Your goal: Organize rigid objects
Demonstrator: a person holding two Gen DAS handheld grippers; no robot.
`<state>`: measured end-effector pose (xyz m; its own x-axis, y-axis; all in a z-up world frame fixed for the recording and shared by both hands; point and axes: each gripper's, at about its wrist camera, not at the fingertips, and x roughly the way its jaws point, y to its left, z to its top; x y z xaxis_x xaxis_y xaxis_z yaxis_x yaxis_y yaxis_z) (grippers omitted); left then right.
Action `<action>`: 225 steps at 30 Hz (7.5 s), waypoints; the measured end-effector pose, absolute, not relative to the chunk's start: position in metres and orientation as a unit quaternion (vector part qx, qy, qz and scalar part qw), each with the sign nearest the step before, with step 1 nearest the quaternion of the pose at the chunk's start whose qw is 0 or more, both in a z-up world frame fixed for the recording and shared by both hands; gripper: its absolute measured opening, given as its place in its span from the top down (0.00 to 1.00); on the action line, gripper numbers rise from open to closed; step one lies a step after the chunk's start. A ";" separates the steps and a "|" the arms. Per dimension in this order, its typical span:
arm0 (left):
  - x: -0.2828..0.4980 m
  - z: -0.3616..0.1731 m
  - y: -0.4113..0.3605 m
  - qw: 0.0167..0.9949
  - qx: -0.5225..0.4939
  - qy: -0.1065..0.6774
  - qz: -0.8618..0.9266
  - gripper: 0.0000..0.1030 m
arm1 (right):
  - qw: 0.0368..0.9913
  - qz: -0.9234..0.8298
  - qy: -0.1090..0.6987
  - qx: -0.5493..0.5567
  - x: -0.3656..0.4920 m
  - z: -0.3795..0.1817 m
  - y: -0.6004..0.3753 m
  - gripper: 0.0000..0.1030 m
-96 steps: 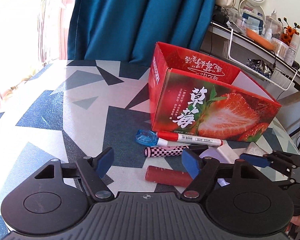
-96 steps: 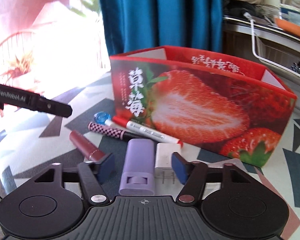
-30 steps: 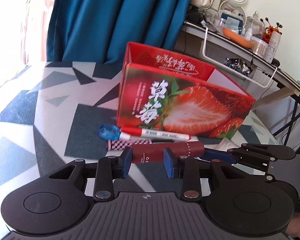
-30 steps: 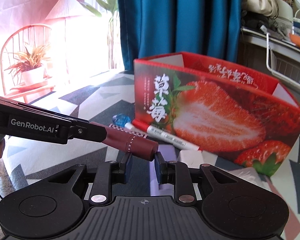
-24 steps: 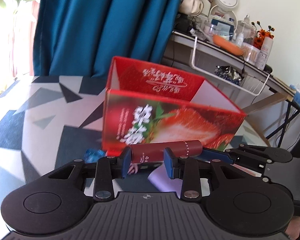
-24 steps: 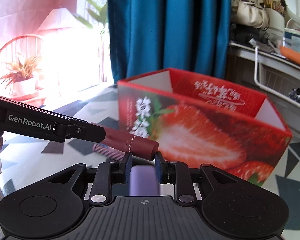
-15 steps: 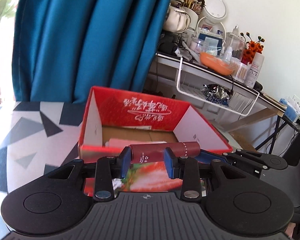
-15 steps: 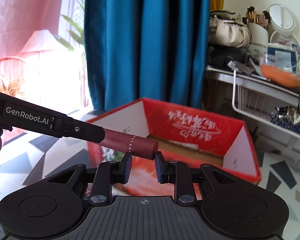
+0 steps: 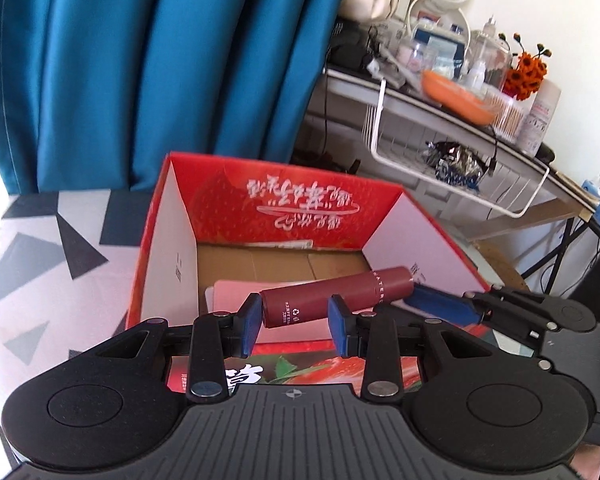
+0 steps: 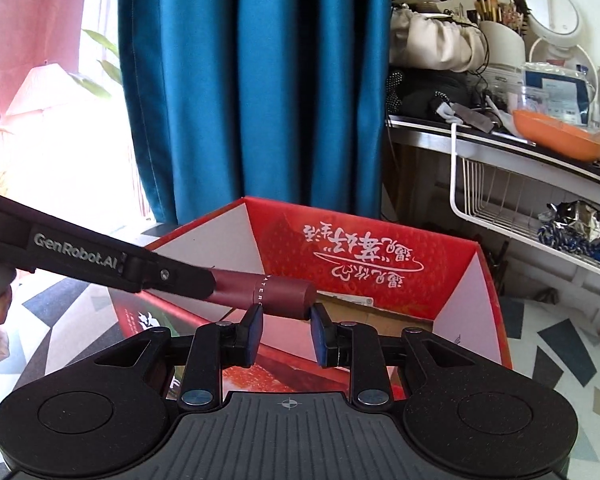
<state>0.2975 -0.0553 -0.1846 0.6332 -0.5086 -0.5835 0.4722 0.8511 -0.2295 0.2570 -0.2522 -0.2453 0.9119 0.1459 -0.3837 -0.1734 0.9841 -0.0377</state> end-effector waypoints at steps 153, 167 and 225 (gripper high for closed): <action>0.190 -0.287 -0.006 0.863 -0.124 0.429 -0.235 0.61 | 0.942 0.160 0.288 -0.065 0.163 -0.346 -0.202 0.64; 0.201 -0.286 -0.015 0.862 -0.115 0.433 -0.237 0.53 | 0.935 0.174 0.304 -0.048 0.177 -0.347 -0.205 0.57; 0.307 -0.178 -0.045 0.906 -0.069 0.334 -0.249 0.50 | 0.958 0.165 0.233 -0.001 0.301 -0.246 -0.238 0.53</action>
<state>0.3073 -0.0452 -0.1784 0.6529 -0.4979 -0.5708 0.4054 0.8663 -0.2920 0.3007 -0.2385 -0.2460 0.8365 0.3157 -0.4479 -0.3169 0.9455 0.0746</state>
